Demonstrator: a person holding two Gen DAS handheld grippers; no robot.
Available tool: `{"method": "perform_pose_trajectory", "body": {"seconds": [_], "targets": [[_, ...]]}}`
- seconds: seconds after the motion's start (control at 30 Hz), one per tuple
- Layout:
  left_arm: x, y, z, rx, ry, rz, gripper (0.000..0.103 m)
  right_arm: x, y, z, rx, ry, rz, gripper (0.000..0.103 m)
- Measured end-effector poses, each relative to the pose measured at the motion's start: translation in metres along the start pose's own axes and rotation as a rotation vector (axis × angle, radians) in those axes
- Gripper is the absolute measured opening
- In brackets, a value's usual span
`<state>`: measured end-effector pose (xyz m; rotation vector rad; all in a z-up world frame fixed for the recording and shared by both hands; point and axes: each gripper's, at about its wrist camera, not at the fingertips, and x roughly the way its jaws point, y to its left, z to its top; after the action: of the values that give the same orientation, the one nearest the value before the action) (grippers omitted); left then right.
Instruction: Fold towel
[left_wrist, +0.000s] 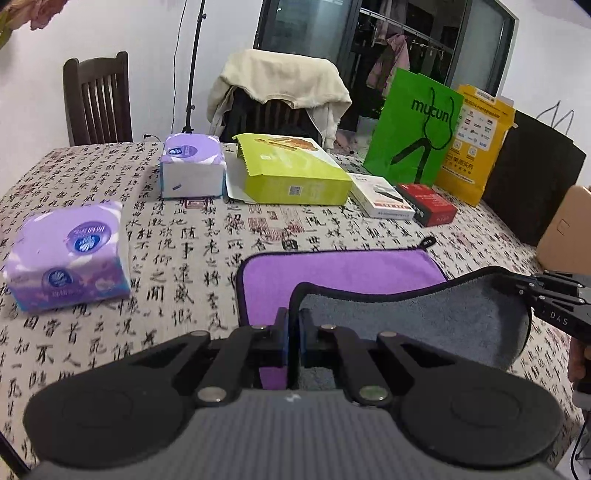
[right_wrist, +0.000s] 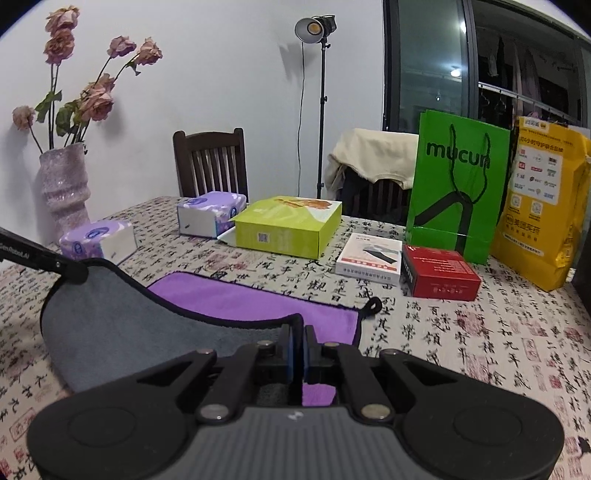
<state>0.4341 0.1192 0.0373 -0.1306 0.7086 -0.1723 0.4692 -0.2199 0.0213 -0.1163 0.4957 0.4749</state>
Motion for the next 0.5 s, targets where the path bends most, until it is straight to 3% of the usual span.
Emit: {"method": "perform_pose_trajectory", "body": {"seconds": [0.5], "targets": [[0.069, 0.027, 0.033, -0.030, 0.041, 0.012, 0.006, 0.075, -0.034, 0.024, 0.034, 0.047, 0.038, 0.004]]}}
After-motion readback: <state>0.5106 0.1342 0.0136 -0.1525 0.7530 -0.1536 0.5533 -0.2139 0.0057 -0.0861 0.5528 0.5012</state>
